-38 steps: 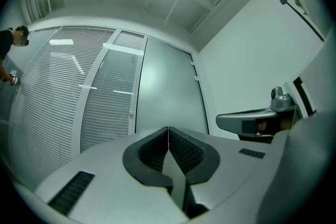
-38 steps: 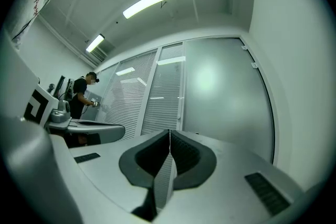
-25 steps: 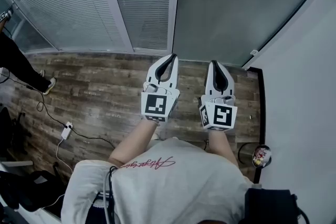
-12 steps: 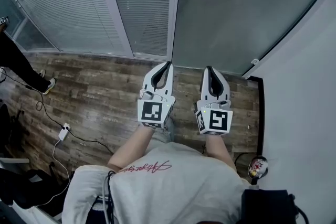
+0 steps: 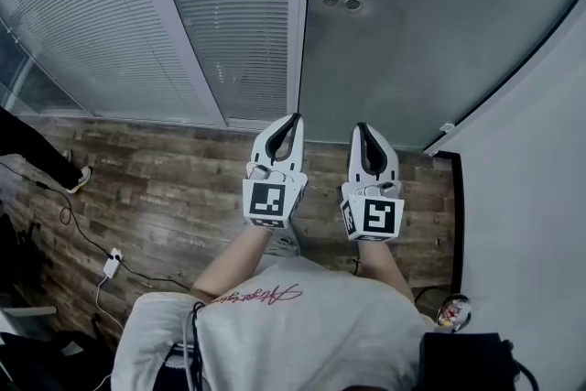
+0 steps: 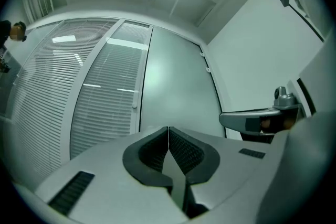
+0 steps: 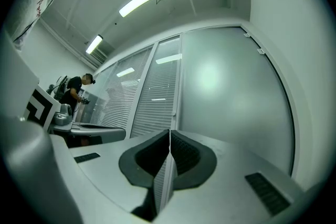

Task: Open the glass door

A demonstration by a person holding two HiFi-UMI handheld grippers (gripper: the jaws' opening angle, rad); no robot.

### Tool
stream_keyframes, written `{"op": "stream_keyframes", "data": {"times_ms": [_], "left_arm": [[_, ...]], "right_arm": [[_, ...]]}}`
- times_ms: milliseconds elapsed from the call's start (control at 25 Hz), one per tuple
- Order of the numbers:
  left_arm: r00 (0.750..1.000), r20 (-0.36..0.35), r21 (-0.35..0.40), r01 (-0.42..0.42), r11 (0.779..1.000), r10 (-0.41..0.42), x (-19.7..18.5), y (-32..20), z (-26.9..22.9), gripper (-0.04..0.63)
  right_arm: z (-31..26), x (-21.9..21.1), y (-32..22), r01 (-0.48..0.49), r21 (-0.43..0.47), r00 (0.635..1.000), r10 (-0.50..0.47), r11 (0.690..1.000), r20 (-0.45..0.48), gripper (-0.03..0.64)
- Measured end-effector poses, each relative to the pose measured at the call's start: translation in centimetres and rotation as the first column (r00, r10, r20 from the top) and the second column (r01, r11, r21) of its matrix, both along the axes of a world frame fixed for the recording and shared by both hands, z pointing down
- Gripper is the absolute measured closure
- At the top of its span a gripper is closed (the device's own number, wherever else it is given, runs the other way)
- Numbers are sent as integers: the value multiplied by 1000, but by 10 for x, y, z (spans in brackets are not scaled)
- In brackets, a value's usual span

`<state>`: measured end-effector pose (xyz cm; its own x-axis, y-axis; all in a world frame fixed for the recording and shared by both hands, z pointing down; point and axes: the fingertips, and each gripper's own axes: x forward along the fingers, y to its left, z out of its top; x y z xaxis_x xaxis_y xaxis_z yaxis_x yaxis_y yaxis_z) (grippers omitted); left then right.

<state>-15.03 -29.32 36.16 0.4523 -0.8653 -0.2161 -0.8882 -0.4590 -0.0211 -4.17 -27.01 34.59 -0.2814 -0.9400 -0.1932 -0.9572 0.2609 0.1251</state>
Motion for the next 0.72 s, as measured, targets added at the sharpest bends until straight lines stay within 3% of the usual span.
{"op": "stream_keyframes", "data": {"times_ms": [720], "left_arm": [[995, 1, -17, -99, 995, 99, 8, -236, -7, 578]], "right_arm": [[0, -4, -231, -94, -42, 996, 94, 995, -1, 597]]}}
